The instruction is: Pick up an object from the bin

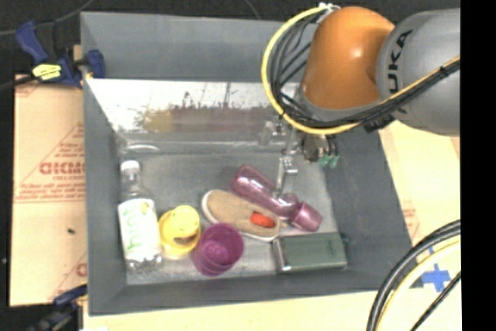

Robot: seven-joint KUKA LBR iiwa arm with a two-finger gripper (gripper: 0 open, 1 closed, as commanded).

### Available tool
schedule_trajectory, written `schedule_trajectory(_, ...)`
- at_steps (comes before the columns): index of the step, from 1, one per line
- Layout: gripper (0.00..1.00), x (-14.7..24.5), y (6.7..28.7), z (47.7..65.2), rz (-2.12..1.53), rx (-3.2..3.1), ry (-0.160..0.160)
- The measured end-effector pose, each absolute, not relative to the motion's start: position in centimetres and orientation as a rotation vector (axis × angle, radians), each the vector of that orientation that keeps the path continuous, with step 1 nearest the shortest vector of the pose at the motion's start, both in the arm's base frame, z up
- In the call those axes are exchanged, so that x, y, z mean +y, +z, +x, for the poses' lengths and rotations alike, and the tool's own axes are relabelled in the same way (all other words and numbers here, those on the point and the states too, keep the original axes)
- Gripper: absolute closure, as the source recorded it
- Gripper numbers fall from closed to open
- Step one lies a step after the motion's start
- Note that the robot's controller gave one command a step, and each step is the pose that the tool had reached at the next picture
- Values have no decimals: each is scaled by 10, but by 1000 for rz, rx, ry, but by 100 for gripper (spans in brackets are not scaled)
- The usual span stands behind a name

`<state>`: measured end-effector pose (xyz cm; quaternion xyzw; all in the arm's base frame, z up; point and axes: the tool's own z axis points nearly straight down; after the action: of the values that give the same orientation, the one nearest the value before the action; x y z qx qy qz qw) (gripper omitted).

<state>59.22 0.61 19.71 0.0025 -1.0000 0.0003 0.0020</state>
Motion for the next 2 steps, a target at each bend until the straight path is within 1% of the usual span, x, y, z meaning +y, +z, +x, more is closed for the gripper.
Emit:
schedule_trajectory(1, 0, 6, 202, 594, 8, -3146, 1)
schedule_trajectory(2, 0, -1, 118, 572, -98, -3145, -1)
